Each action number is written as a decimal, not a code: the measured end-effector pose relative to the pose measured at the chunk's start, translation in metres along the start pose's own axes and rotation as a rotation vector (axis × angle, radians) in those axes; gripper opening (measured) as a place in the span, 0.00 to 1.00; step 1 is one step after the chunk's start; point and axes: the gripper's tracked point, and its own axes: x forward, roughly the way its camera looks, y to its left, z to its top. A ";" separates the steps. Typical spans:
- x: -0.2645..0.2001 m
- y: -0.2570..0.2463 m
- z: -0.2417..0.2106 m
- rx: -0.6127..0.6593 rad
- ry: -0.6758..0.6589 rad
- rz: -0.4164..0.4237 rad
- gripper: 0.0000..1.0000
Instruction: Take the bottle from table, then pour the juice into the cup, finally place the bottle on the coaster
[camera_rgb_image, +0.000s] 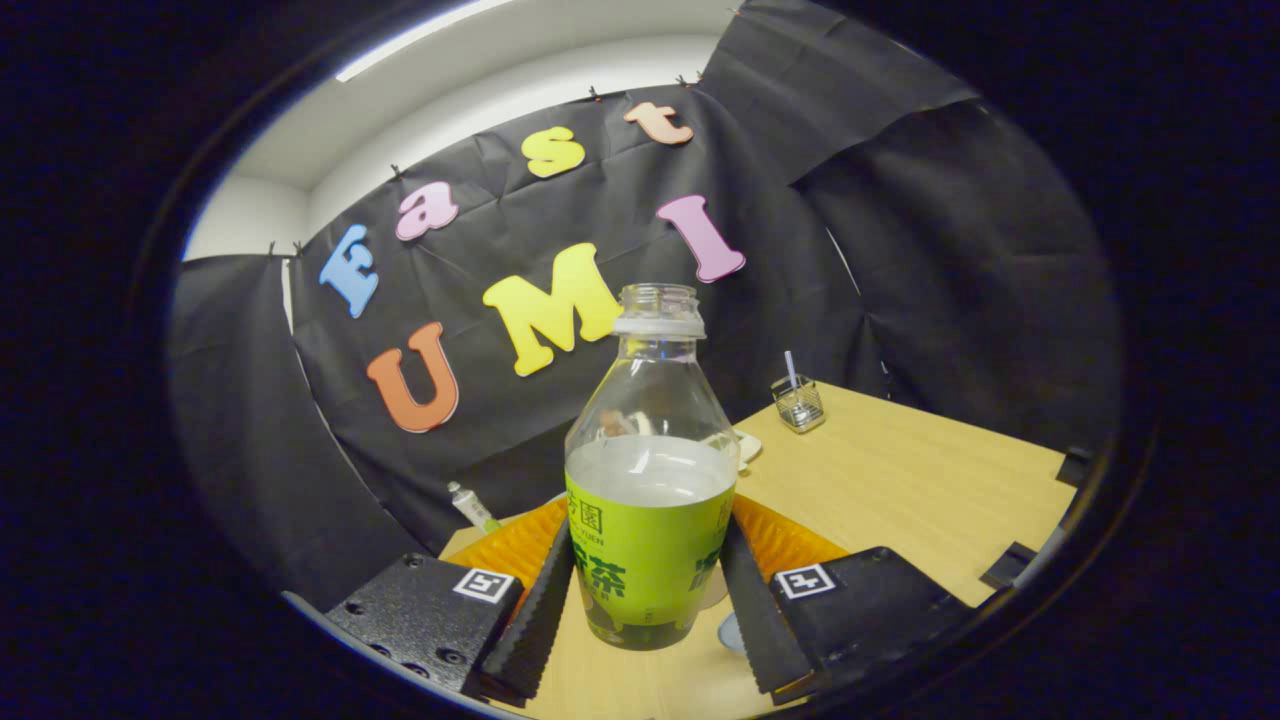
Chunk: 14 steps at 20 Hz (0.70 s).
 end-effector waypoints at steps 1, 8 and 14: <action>0.003 0.003 -0.001 -0.043 0.015 -0.016 0.80; 0.033 0.027 -0.020 -0.265 0.082 -0.080 0.81; 0.065 0.033 -0.035 -0.328 0.048 -0.095 0.81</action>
